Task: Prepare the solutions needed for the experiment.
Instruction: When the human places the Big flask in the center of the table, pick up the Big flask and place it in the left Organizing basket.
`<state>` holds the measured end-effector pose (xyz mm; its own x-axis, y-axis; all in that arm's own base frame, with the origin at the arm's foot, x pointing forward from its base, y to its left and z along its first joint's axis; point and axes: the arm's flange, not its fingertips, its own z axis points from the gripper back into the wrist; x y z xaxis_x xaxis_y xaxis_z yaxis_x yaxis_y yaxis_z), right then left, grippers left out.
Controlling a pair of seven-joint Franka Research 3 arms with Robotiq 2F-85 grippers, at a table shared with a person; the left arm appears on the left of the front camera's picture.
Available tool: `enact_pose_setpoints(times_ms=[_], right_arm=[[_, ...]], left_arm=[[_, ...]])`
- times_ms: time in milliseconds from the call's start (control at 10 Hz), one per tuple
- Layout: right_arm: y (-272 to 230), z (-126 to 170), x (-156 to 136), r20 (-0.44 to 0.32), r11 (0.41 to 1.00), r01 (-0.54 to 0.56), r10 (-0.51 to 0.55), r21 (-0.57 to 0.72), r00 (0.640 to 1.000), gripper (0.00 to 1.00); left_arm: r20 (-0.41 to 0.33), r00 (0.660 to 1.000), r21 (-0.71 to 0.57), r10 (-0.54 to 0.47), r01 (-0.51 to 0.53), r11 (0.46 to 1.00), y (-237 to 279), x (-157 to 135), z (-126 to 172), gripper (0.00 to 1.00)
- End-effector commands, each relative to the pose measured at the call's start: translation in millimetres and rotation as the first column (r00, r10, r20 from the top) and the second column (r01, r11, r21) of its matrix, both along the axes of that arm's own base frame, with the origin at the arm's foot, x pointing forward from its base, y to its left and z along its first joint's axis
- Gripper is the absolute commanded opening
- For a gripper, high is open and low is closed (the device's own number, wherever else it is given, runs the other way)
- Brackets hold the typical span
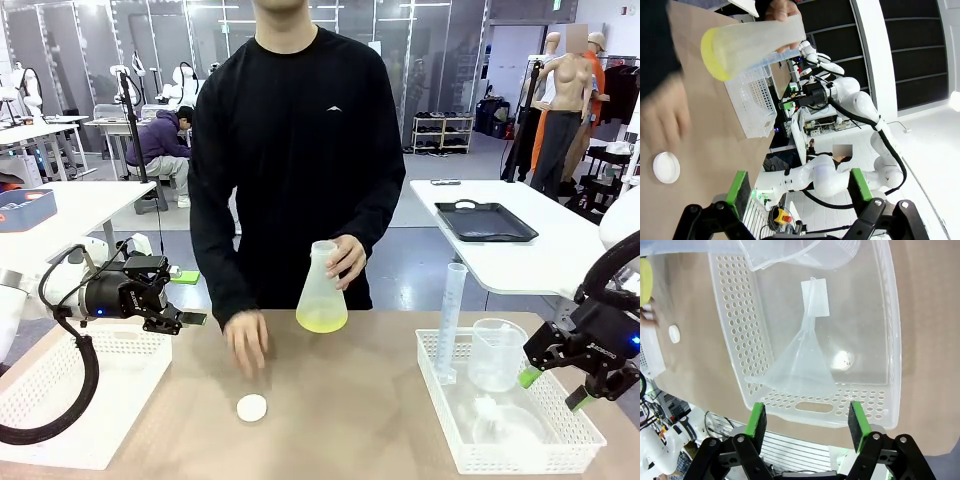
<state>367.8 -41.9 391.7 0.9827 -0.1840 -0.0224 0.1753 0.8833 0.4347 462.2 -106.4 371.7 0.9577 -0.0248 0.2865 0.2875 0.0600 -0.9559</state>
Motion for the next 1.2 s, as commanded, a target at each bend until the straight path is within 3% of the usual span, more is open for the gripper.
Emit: enact_pose_setpoints(times_ms=[0,200,400,500,700,900,1100], right_arm=[[4.4,9.6,-9.0,0.057,0.987,-0.087,0.079,0.137,0.995,0.82],[17.9,8.3,-10.3,0.067,0.956,-0.038,0.019,0.29,0.998,0.82],[22.1,5.8,-5.2,0.062,0.883,0.025,-0.061,0.468,0.996,0.82],[22.9,4.4,-2.2,0.018,0.841,0.034,-0.052,0.54,0.998,0.82],[28.6,-3.5,5.5,0.011,0.719,0.07,-0.107,0.692,0.994,0.82],[39.0,-14.9,10.9,0.039,0.588,0.005,-0.061,0.809,0.997,0.82],[47.6,-20.8,12.5,0.11,0.524,-0.073,-0.04,0.849,0.993,0.82]], left_arm=[[0.005,1.0,-0.003,-0.004,0.004,1.0,-0.2,2.1,0.7,1.0],[0.005,1.0,-0.003,-0.004,0.004,1.0,-0.2,2.1,0.7,1.0],[0.005,1.0,-0.003,-0.004,0.004,1.0,-0.2,2.1,0.7,1.0],[0.005,1.0,-0.003,-0.004,0.004,1.0,-0.2,2.1,0.7,1.0],[0.005,1.0,-0.003,-0.004,0.004,1.0,-0.2,2.1,0.7,1.0],[0.005,1.0,-0.003,-0.004,0.004,1.0,-0.2,2.1,0.7,1.0],[0.005,1.0,-0.003,-0.004,0.004,1.0,-0.2,2.1,0.7,1.0]])
